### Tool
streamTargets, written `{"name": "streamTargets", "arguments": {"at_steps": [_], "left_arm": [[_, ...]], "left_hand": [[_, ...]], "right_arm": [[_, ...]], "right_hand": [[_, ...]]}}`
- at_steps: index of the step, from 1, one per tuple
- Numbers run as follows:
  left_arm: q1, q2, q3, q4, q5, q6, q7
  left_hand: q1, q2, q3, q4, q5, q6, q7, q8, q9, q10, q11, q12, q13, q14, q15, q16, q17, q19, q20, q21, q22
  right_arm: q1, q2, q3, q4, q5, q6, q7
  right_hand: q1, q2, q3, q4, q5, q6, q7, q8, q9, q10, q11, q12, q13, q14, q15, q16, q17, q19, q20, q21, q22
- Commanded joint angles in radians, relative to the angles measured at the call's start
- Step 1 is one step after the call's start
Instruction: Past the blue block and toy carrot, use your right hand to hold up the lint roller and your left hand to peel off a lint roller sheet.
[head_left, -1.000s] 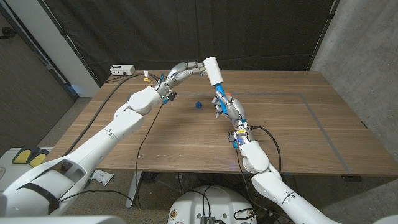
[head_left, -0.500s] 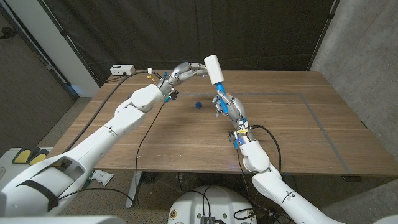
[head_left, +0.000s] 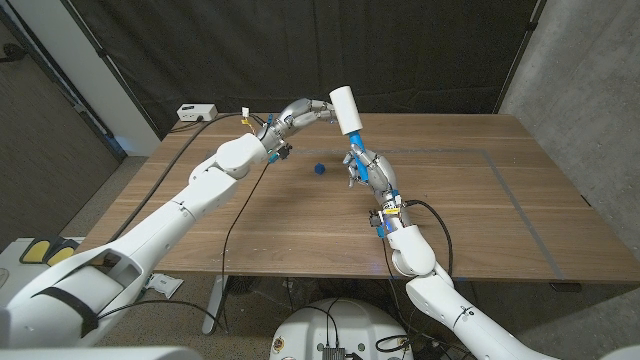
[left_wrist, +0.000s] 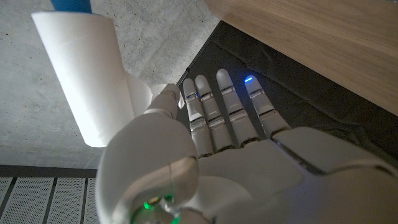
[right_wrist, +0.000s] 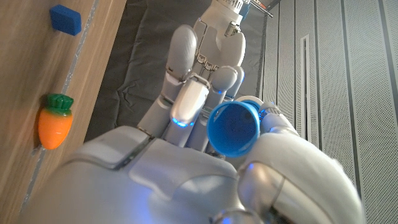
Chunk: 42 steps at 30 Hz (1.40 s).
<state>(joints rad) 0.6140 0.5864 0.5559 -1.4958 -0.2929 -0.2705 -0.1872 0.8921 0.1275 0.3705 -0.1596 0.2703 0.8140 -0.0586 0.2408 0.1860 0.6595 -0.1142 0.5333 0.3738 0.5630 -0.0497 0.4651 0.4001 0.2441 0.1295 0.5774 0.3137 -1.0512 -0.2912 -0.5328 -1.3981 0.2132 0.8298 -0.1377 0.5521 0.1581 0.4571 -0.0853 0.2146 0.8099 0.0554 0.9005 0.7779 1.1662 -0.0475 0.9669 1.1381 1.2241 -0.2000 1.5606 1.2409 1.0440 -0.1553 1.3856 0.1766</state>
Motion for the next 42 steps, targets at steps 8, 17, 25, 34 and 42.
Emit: {"name": "streamTargets", "arguments": {"at_steps": [8,17,25,34,42], "left_arm": [[0.012,-0.053,-0.006,0.026,-0.009,-0.035,0.064],[0.026,-0.053,-0.012,-0.005,0.008,-0.012,0.110],[0.017,-0.025,0.001,-0.034,0.034,0.034,0.099],[0.018,-0.018,0.003,-0.040,0.040,0.065,0.108],[0.021,-0.012,0.000,-0.042,0.040,0.072,0.114]], "left_hand": [[0.053,0.036,0.023,0.000,-0.047,0.135,-0.005,0.033,0.005,0.054,-0.001,0.029,0.014,0.041,-0.088,0.022,0.014,0.032,0.004,0.036,0.011],[0.101,0.070,0.032,0.019,-0.073,0.207,0.044,0.074,0.046,0.134,0.007,0.077,0.053,0.102,-0.102,0.124,0.109,0.053,-0.009,0.088,0.027],[0.153,0.075,0.051,0.040,-0.087,0.198,0.070,0.133,0.124,0.121,0.027,0.111,0.131,0.076,-0.082,0.215,0.220,0.029,-0.027,0.138,0.056],[0.181,0.068,0.051,0.037,-0.081,0.207,0.095,0.183,0.173,0.121,0.043,0.139,0.183,0.046,-0.061,0.250,0.255,0.002,-0.032,0.169,0.075],[0.186,0.063,0.052,0.037,-0.076,0.210,0.101,0.206,0.194,0.125,0.052,0.153,0.206,0.041,-0.062,0.260,0.262,-0.006,-0.035,0.187,0.084]], "right_arm": [[-0.002,0.003,0.009,0.008,0.012,0.011,0.019],[0.001,0.004,0.011,0.013,0.021,0.020,0.028],[0.019,0.008,-0.005,0.043,0.134,0.051,0.109],[0.042,0.038,-0.014,0.093,0.277,0.107,0.221],[0.053,0.060,-0.010,0.122,0.335,0.119,0.276]], "right_hand": [[-0.013,0.012,0.200,0.184,-0.004,0.232,0.006,0.016,-0.007,0.153,0.093,0.005,0.009,0.003,-0.006,0.005,0.002,-0.003,-0.001,0.007,0.002],[-0.021,0.013,0.206,0.182,-0.005,0.227,0.007,0.025,-0.014,0.152,0.095,0.003,0.008,0.004,-0.006,0.005,0.002,-0.003,-0.001,0.009,0.001],[-0.024,0.013,0.209,0.181,-0.005,0.228,0.011,0.030,-0.016,0.158,0.094,0.001,0.003,0.005,-0.006,0.005,0.002,-0.001,-0.001,0.011,0.001],[-0.027,0.015,0.214,0.177,-0.005,0.227,0.010,0.037,-0.020,0.163,0.092,0.007,0.009,0.011,-0.006,0.006,0.002,0.003,-0.003,0.014,0.001],[-0.029,0.015,0.218,0.175,-0.006,0.227,0.011,0.043,-0.023,0.164,0.093,0.012,0.016,0.014,-0.006,0.006,0.002,0.005,-0.004,0.015,0.001]]}}
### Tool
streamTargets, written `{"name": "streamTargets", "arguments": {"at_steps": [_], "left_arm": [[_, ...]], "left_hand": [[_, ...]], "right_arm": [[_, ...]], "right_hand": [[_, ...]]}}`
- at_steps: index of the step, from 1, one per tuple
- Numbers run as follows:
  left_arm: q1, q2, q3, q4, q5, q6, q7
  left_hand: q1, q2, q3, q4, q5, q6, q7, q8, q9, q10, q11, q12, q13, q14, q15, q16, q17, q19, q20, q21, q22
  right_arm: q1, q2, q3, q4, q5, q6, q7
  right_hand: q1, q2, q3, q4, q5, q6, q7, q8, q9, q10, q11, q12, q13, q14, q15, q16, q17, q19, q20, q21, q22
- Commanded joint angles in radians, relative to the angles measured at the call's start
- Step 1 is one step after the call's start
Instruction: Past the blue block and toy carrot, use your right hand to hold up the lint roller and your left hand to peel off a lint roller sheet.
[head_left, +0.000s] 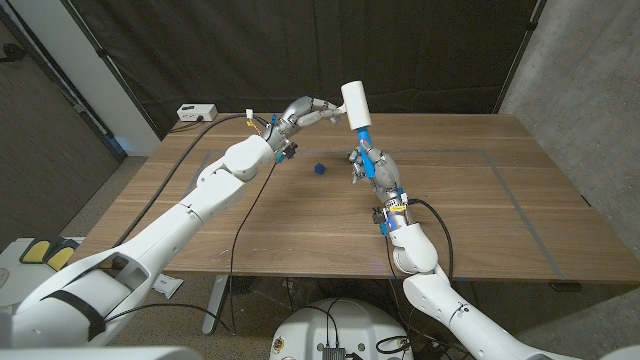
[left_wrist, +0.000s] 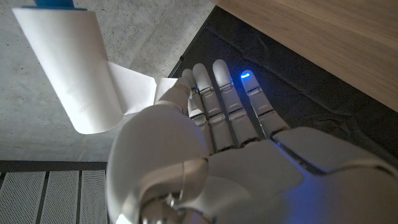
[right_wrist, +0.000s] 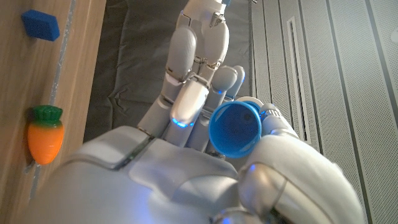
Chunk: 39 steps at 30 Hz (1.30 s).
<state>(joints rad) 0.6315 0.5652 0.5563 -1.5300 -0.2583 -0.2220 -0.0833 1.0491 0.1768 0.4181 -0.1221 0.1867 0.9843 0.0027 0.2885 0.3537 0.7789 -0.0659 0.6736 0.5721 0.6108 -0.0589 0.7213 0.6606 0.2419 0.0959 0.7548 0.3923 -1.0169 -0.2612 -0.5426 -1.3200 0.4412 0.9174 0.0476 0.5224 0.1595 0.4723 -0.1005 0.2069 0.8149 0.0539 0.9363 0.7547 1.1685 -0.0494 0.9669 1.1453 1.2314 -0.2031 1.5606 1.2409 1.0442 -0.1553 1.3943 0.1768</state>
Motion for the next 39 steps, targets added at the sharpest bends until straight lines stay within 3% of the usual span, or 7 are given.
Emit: {"name": "streamTargets", "arguments": {"at_steps": [1,23,39], "left_arm": [[0.004,0.009,-0.002,-0.008,0.004,0.024,0.012],[0.019,0.023,-0.019,-0.008,0.010,0.029,0.046],[0.031,0.022,-0.029,-0.003,0.009,0.019,0.068]], "left_hand": [[0.029,0.011,0.005,-0.001,0.008,0.039,0.041,0.161,0.029,0.005,0.006,0.015,0.010,-0.006,-0.053,0.002,-0.001,-0.005,-0.003,0.012,0.006],[0.031,-0.025,0.043,-0.014,0.075,0.067,0.063,0.238,0.087,0.024,0.017,0.051,0.076,0.029,-0.051,-0.044,-0.041,-0.027,-0.016,0.065,0.026],[0.010,-0.069,0.084,-0.012,0.231,0.048,0.075,0.332,0.183,0.035,0.020,0.100,0.186,0.065,-0.066,-0.102,-0.076,-0.037,-0.023,0.134,0.042]], "right_arm": [[0.019,0.033,0.002,0.045,0.108,0.031,0.091],[0.055,0.077,0.029,0.114,0.123,0.044,0.115],[0.059,0.089,0.052,0.128,0.114,0.065,0.099]], "right_hand": [[0.000,0.014,0.203,0.189,0.002,0.220,0.014,0.009,0.002,0.161,0.094,0.013,0.011,0.007,-0.003,0.006,0.002,0.004,-0.004,0.007,0.001],[-0.010,0.014,0.212,0.184,0.000,0.215,0.010,0.029,-0.007,0.162,0.090,0.020,0.020,0.012,-0.003,0.006,0.002,0.004,-0.005,0.011,0.001],[-0.017,0.014,0.218,0.182,-0.001,0.215,0.013,0.039,-0.019,0.164,0.091,0.021,0.017,0.014,-0.003,0.006,0.002,0.005,-0.006,0.015,0.001]]}}
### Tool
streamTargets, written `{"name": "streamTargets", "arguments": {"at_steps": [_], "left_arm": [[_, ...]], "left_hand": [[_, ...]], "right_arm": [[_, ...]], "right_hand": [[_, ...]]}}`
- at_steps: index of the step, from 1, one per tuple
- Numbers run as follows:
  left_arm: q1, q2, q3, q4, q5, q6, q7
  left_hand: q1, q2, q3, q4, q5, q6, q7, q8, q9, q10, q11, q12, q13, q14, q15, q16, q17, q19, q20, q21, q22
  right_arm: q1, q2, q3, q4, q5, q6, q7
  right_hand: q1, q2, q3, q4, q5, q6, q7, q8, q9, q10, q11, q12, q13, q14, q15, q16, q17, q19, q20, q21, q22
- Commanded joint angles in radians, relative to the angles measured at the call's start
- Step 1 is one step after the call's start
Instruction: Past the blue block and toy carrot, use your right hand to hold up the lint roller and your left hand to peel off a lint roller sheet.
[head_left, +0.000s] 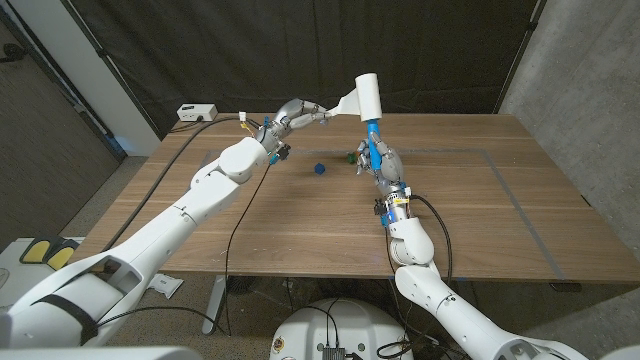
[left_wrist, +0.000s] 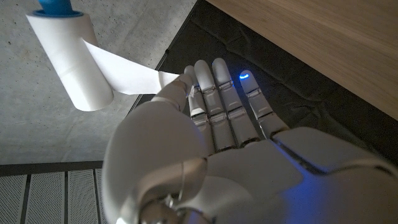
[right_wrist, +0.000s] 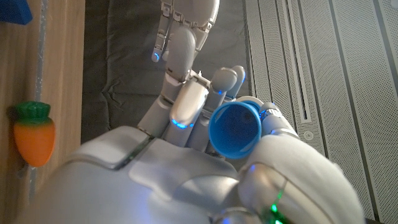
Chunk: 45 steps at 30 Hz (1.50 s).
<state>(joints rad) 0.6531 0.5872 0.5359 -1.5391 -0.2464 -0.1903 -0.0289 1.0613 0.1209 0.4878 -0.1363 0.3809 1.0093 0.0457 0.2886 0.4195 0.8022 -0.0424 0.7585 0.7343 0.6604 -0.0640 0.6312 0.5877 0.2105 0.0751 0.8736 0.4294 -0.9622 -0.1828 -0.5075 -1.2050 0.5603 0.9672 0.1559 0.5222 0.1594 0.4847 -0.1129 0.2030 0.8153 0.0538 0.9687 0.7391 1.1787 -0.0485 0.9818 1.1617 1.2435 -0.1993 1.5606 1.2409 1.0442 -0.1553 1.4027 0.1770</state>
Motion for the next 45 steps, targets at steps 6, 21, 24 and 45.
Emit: {"name": "streamTargets", "arguments": {"at_steps": [6,21,24,45], "left_arm": [[0.023,0.001,-0.017,0.002,-0.016,-0.025,0.017],[0.057,0.017,-0.034,-0.032,-0.021,-0.022,0.039],[0.062,0.016,-0.036,-0.034,-0.023,-0.027,0.041],[0.103,0.014,-0.062,-0.040,-0.044,-0.077,0.060]], "left_hand": [[-0.020,-0.024,0.033,0.008,0.109,0.026,0.062,0.380,0.164,0.008,-0.005,0.031,0.073,0.026,-0.063,-0.030,-0.007,-0.016,-0.002,0.040,0.006],[-0.051,-0.033,0.067,0.021,0.211,0.010,0.069,0.441,0.233,0.006,-0.004,0.056,0.150,0.036,-0.058,-0.048,0.001,-0.030,-0.004,0.074,0.001],[-0.057,-0.036,0.074,0.023,0.229,0.007,0.069,0.452,0.244,0.007,-0.005,0.061,0.164,0.037,-0.060,-0.051,0.004,-0.032,-0.003,0.080,-0.001],[-0.098,-0.071,0.144,0.020,0.373,0.015,0.087,0.512,0.280,0.042,0.006,0.092,0.252,0.064,-0.053,-0.065,0.027,-0.043,-0.002,0.123,-0.025]], "right_arm": [[0.003,0.011,0.025,0.014,-0.009,0.022,-0.017],[-0.008,0.010,0.055,0.002,-0.042,0.057,-0.059],[-0.009,0.010,0.059,0.002,-0.046,0.061,-0.065],[-0.020,0.006,0.085,-0.017,-0.087,0.084,-0.110]], "right_hand": [[-0.021,0.015,0.208,0.193,0.003,0.212,0.013,0.013,-0.008,0.150,0.089,0.013,0.012,0.003,-0.007,0.006,0.002,0.005,-0.006,0.009,0.001],[-0.028,0.015,0.212,0.191,0.002,0.206,0.010,0.028,-0.011,0.151,0.091,0.013,0.009,0.003,-0.007,0.006,0.002,0.004,-0.006,0.012,0.001],[-0.030,0.015,0.214,0.191,0.002,0.204,0.012,0.032,-0.013,0.152,0.089,0.010,0.002,0.003,-0.007,0.006,0.002,0.003,-0.007,0.013,0.001],[-0.037,0.015,0.218,0.189,0.002,0.198,0.011,0.047,-0.023,0.152,0.089,0.010,-0.002,0.004,-0.007,0.006,0.002,0.001,-0.006,0.017,0.001]]}}
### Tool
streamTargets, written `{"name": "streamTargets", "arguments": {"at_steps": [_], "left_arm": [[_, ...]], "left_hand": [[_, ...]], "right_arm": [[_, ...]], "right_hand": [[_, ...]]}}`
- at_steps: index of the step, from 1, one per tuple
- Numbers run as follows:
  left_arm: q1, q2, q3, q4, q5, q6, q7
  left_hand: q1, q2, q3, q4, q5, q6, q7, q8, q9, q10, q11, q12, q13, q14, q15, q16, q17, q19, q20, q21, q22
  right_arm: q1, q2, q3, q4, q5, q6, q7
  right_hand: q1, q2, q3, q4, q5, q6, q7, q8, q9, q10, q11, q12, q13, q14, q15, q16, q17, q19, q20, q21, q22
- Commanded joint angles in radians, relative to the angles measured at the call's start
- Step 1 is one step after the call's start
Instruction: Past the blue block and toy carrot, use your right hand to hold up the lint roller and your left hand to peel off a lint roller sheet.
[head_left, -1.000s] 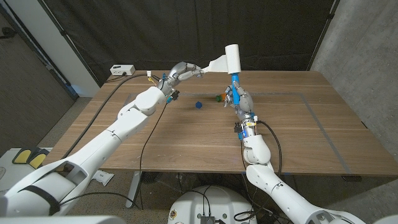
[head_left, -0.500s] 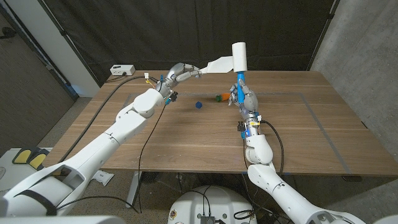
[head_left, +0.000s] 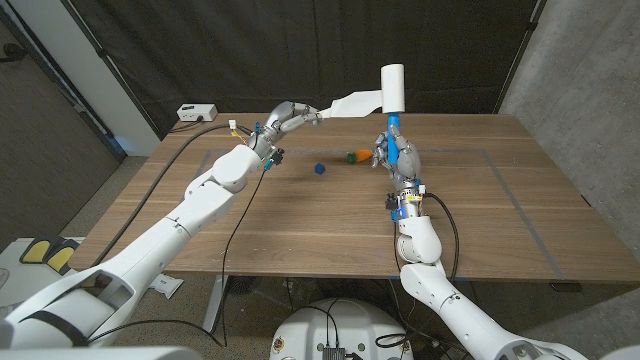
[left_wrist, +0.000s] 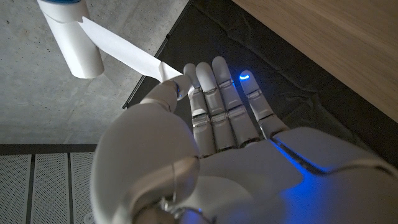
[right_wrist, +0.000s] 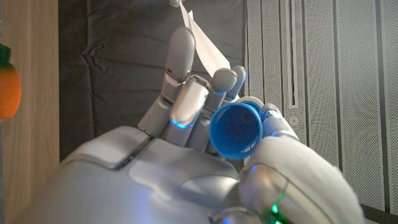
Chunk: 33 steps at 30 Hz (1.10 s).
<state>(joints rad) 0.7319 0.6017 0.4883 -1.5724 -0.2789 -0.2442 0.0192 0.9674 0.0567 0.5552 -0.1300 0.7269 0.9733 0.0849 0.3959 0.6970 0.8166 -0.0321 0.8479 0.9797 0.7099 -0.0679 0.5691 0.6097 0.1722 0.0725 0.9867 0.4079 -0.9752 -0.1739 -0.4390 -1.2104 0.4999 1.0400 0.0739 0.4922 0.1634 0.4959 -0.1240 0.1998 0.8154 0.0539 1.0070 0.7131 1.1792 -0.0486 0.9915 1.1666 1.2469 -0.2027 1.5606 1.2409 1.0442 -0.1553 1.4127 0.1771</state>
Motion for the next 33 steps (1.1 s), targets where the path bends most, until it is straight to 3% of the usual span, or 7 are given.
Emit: {"name": "streamTargets", "arguments": {"at_steps": [1,16,19,33], "left_arm": [[0.025,-0.001,-0.016,-0.008,-0.010,-0.023,0.015],[0.038,-0.013,-0.030,0.013,-0.039,-0.070,0.006],[0.042,-0.022,-0.036,0.027,-0.056,-0.094,-0.001],[0.061,-0.037,-0.052,0.057,-0.093,-0.150,-0.014]], "left_hand": [[-0.005,-0.009,0.079,0.013,0.031,0.051,0.049,0.406,0.003,0.029,-0.005,0.004,0.010,0.016,-0.047,-0.003,0.006,-0.004,0.001,0.011,-0.004],[-0.029,-0.062,0.163,-0.011,0.135,0.077,0.080,0.452,0.032,0.074,0.017,0.013,0.046,0.056,-0.039,-0.008,0.020,-0.004,0.011,0.035,-0.032],[-0.035,-0.087,0.205,-0.023,0.177,0.091,0.091,0.481,0.062,0.090,0.019,0.010,0.050,0.066,-0.034,-0.012,0.024,-0.004,0.012,0.040,-0.044],[-0.086,-0.133,0.345,-0.022,0.296,0.119,0.126,0.530,0.120,0.139,0.047,0.012,0.087,0.101,-0.008,-0.014,0.050,-0.016,0.028,0.080,-0.062]], "right_arm": [[-0.007,-0.003,0.017,-0.012,-0.027,0.013,-0.029],[-0.014,0.001,0.030,-0.020,-0.060,0.021,-0.062],[-0.015,0.003,0.033,-0.022,-0.069,0.023,-0.070],[-0.021,0.011,0.044,-0.027,-0.105,0.034,-0.102]], "right_hand": [[-0.008,0.011,0.207,0.200,0.005,0.199,0.012,0.009,0.001,0.150,0.089,0.005,0.001,0.001,-0.003,0.006,0.002,0.000,-0.006,0.008,0.001],[-0.014,0.012,0.210,0.199,0.005,0.192,0.012,0.022,-0.005,0.150,0.090,0.003,-0.007,0.001,-0.003,0.006,0.002,-0.002,-0.006,0.011,0.001],[-0.016,0.012,0.211,0.198,0.005,0.191,0.011,0.027,-0.008,0.153,0.091,0.003,-0.009,0.001,-0.003,0.006,0.002,-0.002,-0.006,0.013,0.001],[-0.021,0.013,0.213,0.197,0.005,0.189,0.011,0.037,-0.016,0.148,0.090,0.010,0.001,0.001,-0.003,0.006,0.002,-0.004,-0.007,0.015,0.001]]}}
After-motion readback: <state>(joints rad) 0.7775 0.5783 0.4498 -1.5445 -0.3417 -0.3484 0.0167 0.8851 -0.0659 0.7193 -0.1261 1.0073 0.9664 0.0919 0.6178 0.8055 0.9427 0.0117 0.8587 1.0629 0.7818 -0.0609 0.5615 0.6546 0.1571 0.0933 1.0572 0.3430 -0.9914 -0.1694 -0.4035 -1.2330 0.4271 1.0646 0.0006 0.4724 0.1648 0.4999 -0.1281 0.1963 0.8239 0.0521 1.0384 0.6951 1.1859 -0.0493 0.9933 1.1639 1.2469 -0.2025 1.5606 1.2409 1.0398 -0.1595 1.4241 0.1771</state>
